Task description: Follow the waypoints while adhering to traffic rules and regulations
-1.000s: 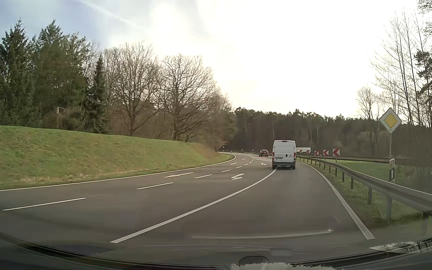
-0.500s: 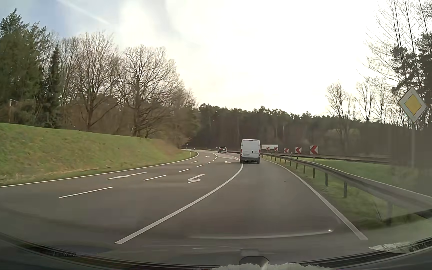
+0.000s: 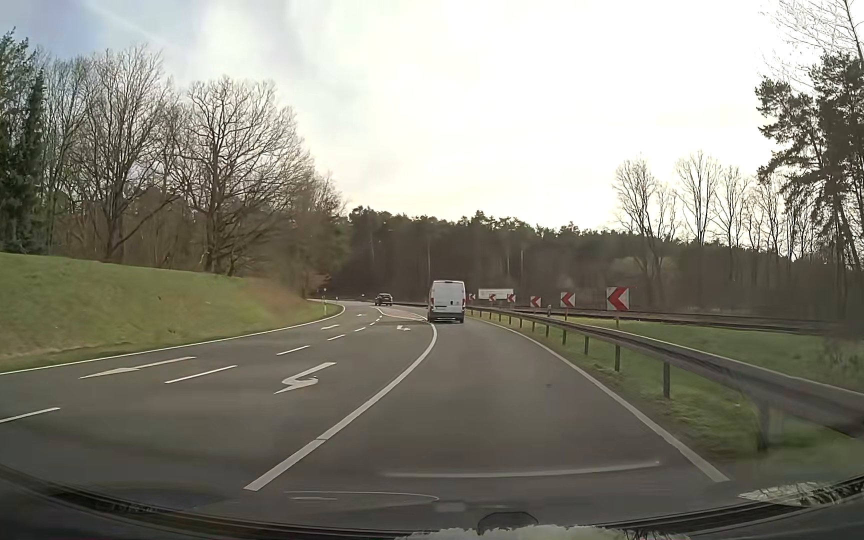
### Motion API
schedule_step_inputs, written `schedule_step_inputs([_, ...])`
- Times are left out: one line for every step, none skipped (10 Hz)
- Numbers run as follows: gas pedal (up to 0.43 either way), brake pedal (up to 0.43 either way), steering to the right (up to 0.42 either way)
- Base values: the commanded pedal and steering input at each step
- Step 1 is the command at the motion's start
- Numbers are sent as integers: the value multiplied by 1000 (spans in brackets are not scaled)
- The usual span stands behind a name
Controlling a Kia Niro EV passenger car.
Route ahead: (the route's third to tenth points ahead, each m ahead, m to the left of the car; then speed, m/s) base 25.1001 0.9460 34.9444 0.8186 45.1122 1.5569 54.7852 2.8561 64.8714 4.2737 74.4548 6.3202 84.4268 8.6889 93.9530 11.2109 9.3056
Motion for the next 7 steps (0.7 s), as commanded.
schedule_step_inputs([669, 0, 42])
schedule_step_inputs([689, 0, 39])
schedule_step_inputs([701, 0, 39])
schedule_step_inputs([740, 0, 37])
schedule_step_inputs([760, 0, 29])
schedule_step_inputs([760, 0, 21])
schedule_step_inputs([780, 0, 13])
